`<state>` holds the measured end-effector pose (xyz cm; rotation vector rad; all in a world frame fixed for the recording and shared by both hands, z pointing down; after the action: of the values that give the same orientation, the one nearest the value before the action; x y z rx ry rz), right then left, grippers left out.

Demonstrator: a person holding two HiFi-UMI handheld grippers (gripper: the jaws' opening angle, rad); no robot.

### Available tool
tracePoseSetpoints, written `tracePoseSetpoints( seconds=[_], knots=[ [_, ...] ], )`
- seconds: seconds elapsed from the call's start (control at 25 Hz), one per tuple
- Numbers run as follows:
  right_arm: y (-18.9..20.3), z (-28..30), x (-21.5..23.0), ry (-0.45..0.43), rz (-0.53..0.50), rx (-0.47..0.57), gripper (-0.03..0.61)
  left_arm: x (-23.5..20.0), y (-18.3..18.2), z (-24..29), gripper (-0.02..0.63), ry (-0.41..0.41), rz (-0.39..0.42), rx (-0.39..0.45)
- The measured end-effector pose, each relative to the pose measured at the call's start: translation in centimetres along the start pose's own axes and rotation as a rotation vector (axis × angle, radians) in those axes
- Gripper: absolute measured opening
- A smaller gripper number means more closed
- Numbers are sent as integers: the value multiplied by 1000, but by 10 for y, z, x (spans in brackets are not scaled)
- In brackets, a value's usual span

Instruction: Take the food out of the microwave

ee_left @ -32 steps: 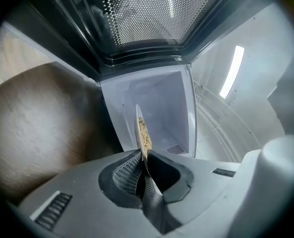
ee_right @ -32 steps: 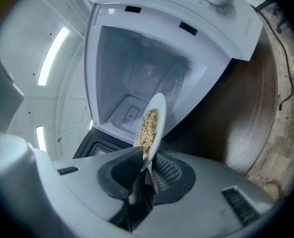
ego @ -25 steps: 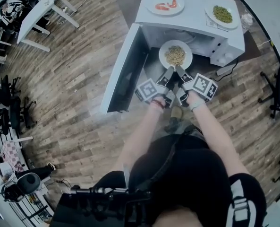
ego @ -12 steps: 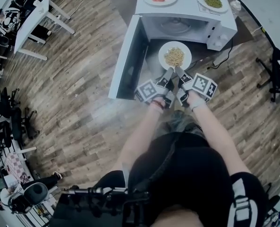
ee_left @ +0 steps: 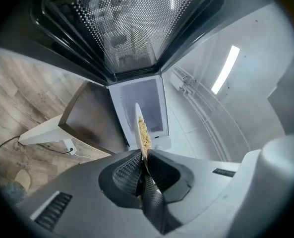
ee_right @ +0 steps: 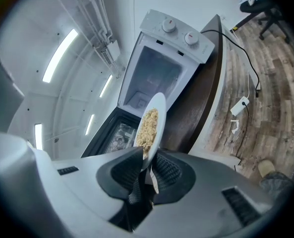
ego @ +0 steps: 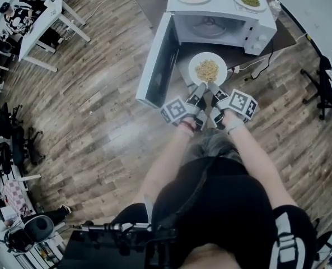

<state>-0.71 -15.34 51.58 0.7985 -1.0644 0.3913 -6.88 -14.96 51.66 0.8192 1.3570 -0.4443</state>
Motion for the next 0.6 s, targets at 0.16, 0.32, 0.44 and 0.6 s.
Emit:
tracePoseSetpoints(
  seconds=[0.16,0.32,0.44,0.6],
  knots=[
    [15,-12,-2,-4,11,-1,60,4,11,-15,32,5,-6,0],
    [26,-23,0,-6,37,-1,58,3,21,-26,32,-4,-6,-3],
    [28,-27,0,-17,38,-1,58,3,26,-29,31,-4,-10,-2],
    [28,-34,-1,-26,28,-1,58,7,33,-30,32,5,-4,4]
  ],
)
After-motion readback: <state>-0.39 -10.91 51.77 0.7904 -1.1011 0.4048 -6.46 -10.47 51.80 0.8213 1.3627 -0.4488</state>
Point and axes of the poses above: the fingertips, and each gripper's own axes: z forward along the fingers, x to its right, y out of its underside, the point moved 2 cm from there along -z, backward along the fingers
